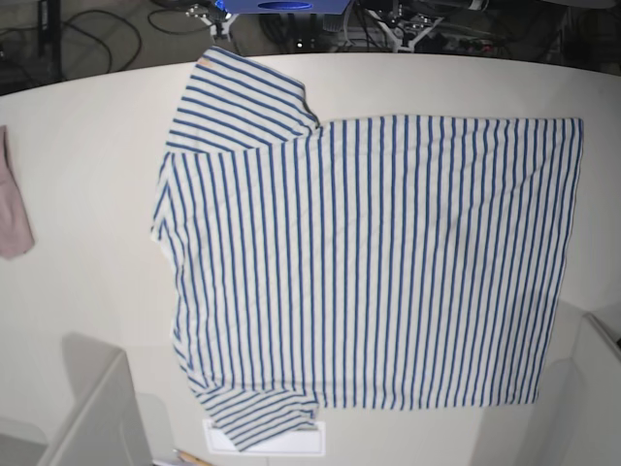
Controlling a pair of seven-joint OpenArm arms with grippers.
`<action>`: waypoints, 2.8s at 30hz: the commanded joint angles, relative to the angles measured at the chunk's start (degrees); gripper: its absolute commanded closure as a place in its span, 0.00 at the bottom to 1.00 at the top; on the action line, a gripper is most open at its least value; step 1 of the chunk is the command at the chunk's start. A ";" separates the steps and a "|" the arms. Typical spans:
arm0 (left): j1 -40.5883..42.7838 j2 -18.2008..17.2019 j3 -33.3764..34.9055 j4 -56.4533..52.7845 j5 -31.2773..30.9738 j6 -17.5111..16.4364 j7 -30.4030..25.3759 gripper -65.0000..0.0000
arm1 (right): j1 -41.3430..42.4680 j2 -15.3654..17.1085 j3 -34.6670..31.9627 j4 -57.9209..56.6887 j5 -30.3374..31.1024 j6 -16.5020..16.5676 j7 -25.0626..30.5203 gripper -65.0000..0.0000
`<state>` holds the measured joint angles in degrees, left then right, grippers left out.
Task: Fold the T-shirt properly
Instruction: 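Move both grippers from rest toward the shirt's shoulder corners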
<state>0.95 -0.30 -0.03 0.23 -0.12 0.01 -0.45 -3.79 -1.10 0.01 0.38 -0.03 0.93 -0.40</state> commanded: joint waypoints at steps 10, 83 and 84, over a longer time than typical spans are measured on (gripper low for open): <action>0.59 0.08 -0.10 -0.10 -0.28 0.38 0.93 0.72 | -0.12 0.44 -0.05 0.19 -0.01 0.35 0.36 1.00; 59.05 -7.92 -26.21 109.44 -11.97 0.30 1.11 1.00 | -35.55 -5.36 14.10 114.12 11.59 5.80 -25.75 0.93; 58.43 -7.92 -27.00 109.44 -12.06 0.30 1.11 1.00 | -34.49 -5.27 14.19 114.12 15.46 5.88 -27.60 0.82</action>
<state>58.46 -7.81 -26.50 108.77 -12.12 -0.21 2.15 -37.87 -6.48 14.04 113.45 15.59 6.33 -29.52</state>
